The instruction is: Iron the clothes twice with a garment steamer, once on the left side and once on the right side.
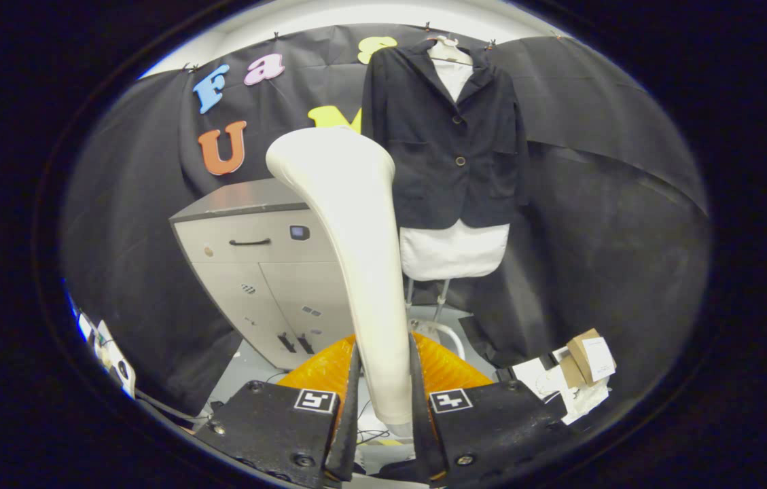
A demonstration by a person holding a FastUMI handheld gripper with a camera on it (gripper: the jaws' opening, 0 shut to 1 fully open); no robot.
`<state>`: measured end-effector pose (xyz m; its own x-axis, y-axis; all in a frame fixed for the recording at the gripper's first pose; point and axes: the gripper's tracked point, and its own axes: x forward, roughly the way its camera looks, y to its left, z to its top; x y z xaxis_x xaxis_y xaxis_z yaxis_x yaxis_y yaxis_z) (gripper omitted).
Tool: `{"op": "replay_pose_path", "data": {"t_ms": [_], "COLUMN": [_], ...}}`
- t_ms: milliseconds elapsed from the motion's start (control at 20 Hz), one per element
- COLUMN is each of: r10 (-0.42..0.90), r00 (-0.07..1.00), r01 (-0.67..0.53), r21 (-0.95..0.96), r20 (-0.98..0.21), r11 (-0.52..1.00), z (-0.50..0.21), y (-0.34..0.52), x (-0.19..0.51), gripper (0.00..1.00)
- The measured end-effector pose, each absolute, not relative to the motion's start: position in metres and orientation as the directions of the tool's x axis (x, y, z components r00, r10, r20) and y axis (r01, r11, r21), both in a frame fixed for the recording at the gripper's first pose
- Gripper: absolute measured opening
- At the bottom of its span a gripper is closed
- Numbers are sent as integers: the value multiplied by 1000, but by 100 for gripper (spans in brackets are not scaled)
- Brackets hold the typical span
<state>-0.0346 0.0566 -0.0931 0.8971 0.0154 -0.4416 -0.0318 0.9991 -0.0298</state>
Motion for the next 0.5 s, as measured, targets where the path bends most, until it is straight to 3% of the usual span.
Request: {"op": "replay_pose_path", "data": {"t_ms": [500], "r10": [10], "r00": [898], "r01": [-22], "r21": [-24], "r20": [-440], "r11": [999], "z": [-87], "y": [49], "x": [-34], "gripper": [37]}}
